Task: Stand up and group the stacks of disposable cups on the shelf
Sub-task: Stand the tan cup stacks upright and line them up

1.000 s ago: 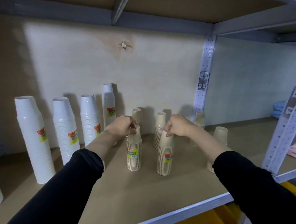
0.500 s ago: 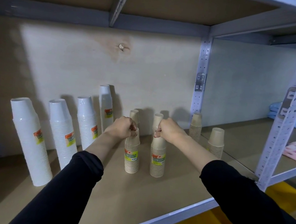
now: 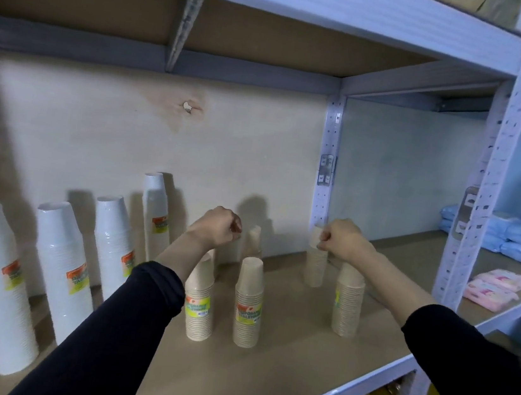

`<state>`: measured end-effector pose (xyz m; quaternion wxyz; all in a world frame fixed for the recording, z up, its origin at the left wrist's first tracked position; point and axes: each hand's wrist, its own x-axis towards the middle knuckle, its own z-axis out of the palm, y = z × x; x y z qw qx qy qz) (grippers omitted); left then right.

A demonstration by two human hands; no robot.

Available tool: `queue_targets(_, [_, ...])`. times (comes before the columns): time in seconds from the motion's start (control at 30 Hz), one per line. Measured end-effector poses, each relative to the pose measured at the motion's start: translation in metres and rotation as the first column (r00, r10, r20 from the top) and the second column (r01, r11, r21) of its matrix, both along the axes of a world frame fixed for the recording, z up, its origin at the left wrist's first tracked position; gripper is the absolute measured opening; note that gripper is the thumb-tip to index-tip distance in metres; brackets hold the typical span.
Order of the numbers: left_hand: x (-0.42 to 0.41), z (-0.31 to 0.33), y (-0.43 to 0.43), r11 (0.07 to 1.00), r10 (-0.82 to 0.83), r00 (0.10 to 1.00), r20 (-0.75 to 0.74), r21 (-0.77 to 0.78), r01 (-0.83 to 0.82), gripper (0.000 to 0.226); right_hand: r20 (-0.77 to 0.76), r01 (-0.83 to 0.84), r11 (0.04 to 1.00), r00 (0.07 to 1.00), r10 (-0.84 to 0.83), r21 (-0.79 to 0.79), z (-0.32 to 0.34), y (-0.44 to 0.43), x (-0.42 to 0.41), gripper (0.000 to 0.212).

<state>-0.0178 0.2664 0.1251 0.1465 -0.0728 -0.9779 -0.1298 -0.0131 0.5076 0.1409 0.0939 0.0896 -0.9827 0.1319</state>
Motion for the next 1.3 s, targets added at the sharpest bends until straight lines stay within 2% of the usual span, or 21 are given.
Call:
queue_targets(0.33, [-0.051,-0.003,0.032,0.998,0.013,0.999,0.036,-0.055,-0.011,0.030,0.078,0.064,0.997,0.995,-0.067,0.039,-0.010,0.041,-0.018,0.036])
queue_targets(0.53, [-0.075,-0.013,0.038,0.997,0.050,0.996,0.070,-0.061,-0.045,0.034,0.109,0.076,0.997,0.991,-0.077,0.013,-0.022,0.045,-0.031,0.034])
queue_targets(0.67, [-0.092,-0.015,0.040,0.995,0.089,0.991,0.104,-0.060,-0.083,0.038,0.110,0.061,0.996,0.992,-0.068,0.064,-0.025,0.043,-0.038,0.028])
queue_targets(0.77, [-0.100,-0.017,0.040,0.993,0.118,0.984,0.131,-0.048,-0.112,0.040,0.080,0.080,0.992,0.993,-0.088,0.099,-0.027,0.042,-0.039,0.023])
queue_targets(0.9, [-0.106,-0.022,0.041,0.991,0.133,0.981,0.142,-0.045,-0.128,0.035,-0.018,0.104,0.988,0.995,-0.103,0.116,-0.032,0.040,-0.039,0.034])
queue_targets(1.03, [-0.108,-0.023,0.041,0.992,0.126,0.984,0.127,-0.028,-0.123,0.032,-0.070,0.126,0.982,0.991,-0.117,0.144,-0.039,0.039,-0.037,0.026])
queue_targets(1.3, [-0.101,-0.017,0.033,1.000,0.031,0.987,0.158,-0.003,-0.031,0.029,-0.041,0.086,0.996,0.995,-0.086,0.003,-0.040,0.037,-0.030,0.023])
